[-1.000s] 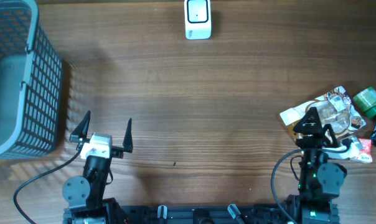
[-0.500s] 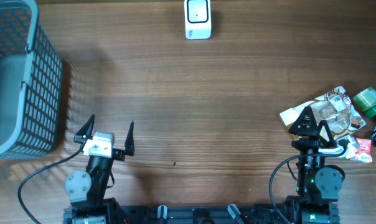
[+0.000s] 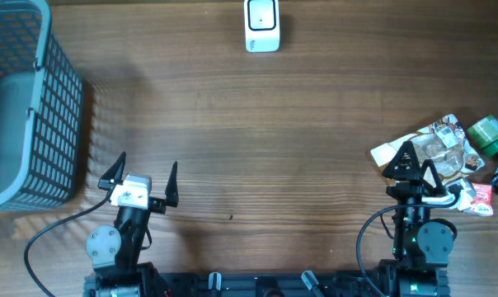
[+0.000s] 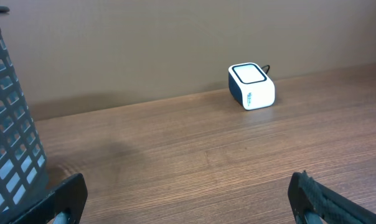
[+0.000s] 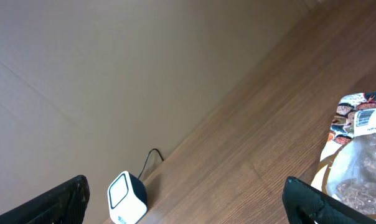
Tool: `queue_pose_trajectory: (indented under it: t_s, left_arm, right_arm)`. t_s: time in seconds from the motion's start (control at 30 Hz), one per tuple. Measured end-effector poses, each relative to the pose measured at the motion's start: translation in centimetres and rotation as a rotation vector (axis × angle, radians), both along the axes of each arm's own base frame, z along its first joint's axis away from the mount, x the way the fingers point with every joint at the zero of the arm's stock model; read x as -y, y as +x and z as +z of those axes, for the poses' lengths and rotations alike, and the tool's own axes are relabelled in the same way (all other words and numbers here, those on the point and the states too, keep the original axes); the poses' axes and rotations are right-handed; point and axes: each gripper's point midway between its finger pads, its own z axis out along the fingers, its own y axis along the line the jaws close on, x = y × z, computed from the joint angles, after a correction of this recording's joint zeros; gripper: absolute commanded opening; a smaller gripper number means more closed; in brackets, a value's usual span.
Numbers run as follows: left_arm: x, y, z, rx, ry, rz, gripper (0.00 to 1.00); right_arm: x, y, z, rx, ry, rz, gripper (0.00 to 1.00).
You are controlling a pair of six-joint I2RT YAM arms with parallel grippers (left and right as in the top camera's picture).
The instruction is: Scan the item barcode
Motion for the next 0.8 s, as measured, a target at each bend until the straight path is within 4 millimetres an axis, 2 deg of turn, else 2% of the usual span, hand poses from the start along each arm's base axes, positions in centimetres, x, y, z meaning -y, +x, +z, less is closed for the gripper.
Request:
queue_pose_trajectory:
  t_s: [0.6, 0.67, 0.8]
  left_arm:
    - [-0.1, 0.0, 0.0, 0.000, 0.000, 0.006, 1.00]
    - [-0.1, 0.0, 0.0, 0.000, 0.000, 0.006, 1.00]
    - [-0.1, 0.0, 0.0, 0.000, 0.000, 0.006, 1.00]
  right_arm:
    - [-0.1, 0.0, -0.1, -0.003, -0.001, 0.005, 1.00]
    - [-0.1, 0.1, -0.3, -0.025, -0.043, 0.004, 1.00]
    - [-0.9, 0.4, -1.2, -0.120, -0.328, 0.059, 1.00]
